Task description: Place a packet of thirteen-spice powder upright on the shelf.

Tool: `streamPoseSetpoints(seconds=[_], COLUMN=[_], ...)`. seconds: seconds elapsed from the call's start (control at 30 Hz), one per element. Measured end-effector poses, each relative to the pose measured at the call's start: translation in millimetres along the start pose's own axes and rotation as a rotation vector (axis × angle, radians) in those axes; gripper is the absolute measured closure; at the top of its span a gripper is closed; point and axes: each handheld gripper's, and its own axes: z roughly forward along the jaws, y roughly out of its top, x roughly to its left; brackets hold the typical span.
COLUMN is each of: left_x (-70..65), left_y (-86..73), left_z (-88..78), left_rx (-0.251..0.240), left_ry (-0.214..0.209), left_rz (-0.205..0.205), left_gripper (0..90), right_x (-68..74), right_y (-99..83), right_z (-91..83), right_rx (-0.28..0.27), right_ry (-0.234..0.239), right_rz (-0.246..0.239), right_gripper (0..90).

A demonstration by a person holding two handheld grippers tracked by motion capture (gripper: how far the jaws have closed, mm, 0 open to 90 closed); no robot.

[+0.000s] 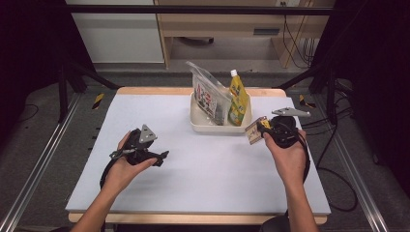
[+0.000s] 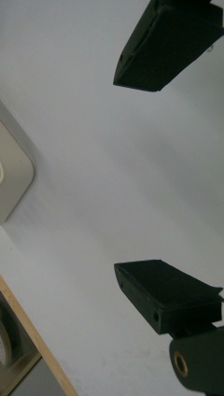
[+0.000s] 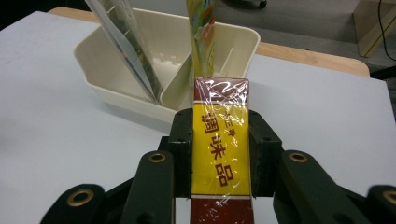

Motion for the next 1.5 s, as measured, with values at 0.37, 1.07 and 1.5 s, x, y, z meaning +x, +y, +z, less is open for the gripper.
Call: streamPoseSetpoints(seconds=[0.37, 1.07, 1.5], left_x=[4.0, -6.9, -1.3], left_y=[-15.4, -50.8, -57.3], left_z=[-2.6, -30.8, -32.1], left_rx=[0.008, -0.013, -0.013], left_ry=[0.027, 0.088, 0.1], left_rz=[-0.023, 0.001, -0.028], left_gripper=[8.7, 8.8, 9.2], right_x=[-3.7, -8.0, -24.8], right_y=[1.1, 42.6, 99.8], right_z=[-5.9, -4.9, 23.8], right_rx=[-0.04, 0.027, 0.087], right_ry=[-0.083, -0.13, -0.116], right_rz=[0.011, 0.003, 0.037], right_gripper=[68.1, 68.0, 68.0])
